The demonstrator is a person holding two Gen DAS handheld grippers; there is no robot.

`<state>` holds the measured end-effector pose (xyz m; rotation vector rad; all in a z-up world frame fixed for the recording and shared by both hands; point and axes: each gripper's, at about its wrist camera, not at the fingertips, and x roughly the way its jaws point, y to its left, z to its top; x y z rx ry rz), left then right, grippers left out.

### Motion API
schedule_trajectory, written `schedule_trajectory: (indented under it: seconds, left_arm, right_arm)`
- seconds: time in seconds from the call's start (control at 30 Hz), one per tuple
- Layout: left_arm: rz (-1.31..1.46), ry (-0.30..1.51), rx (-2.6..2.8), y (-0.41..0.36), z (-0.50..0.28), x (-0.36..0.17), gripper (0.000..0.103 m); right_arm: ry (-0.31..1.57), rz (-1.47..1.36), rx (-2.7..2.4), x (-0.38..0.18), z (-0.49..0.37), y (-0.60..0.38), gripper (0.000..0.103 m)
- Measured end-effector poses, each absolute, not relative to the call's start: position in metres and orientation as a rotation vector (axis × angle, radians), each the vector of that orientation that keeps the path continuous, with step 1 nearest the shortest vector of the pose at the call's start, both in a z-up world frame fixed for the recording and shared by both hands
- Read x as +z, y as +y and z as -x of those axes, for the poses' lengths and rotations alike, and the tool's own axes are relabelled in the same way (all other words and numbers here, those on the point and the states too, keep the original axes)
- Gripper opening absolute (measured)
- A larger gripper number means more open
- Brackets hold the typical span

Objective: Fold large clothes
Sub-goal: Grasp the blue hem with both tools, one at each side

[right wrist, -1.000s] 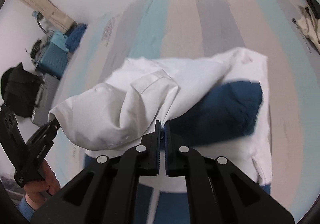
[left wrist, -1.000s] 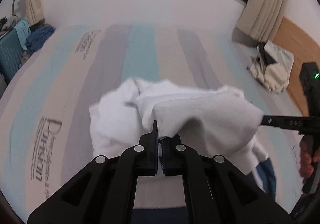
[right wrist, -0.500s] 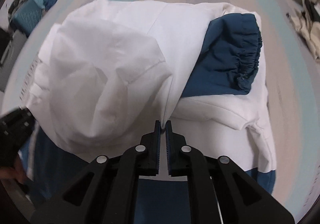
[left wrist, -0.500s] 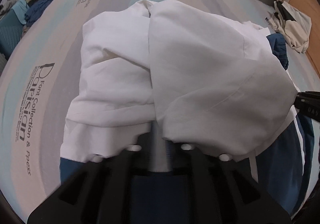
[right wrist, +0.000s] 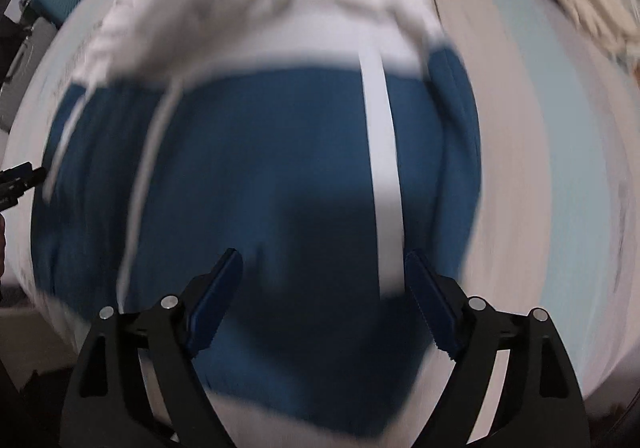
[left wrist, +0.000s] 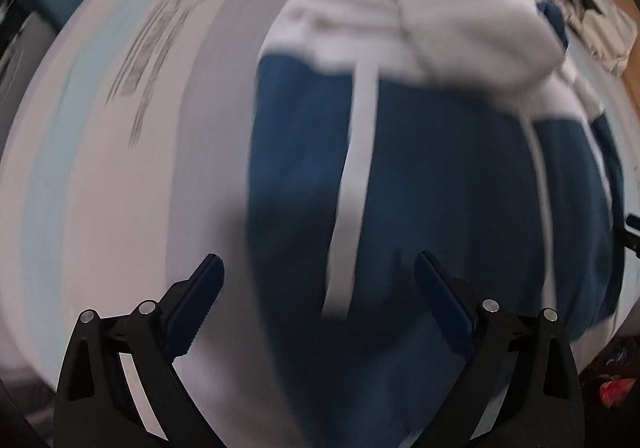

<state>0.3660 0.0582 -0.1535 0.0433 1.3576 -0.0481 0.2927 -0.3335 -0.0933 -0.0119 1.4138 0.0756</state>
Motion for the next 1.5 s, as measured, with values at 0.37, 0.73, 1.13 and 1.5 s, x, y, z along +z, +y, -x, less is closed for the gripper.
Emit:
schedule_trajectory:
  seconds: [0.37, 0.73, 1.13, 1.5]
  left_arm:
    - [0.066, 1.473, 0.035, 0.074, -0.285, -0.188, 0.094]
    - [0.113, 1.459, 0.013, 0.092, -0.276, -0.187, 0.094]
    - [0.171, 1.457, -0.084, 0.105, -0.265, -0.174, 0.064]
    - [0.137, 1.524, -0.075, 0.096, -0.261, -0.177, 0.06]
  right_arm:
    - [1.545, -0.089, 0.107, -0.13, -0.221, -0.388, 0.08]
    - [1.538, -0.119, 0.108, -0.134, -0.213, -0.396, 0.066]
    - [1.542, -0.134, 0.083, -0.137, -0.22, -0.378, 0.036]
    - [1.568, -0.242, 0.041, -0.143, -0.236, -0.415, 0.041]
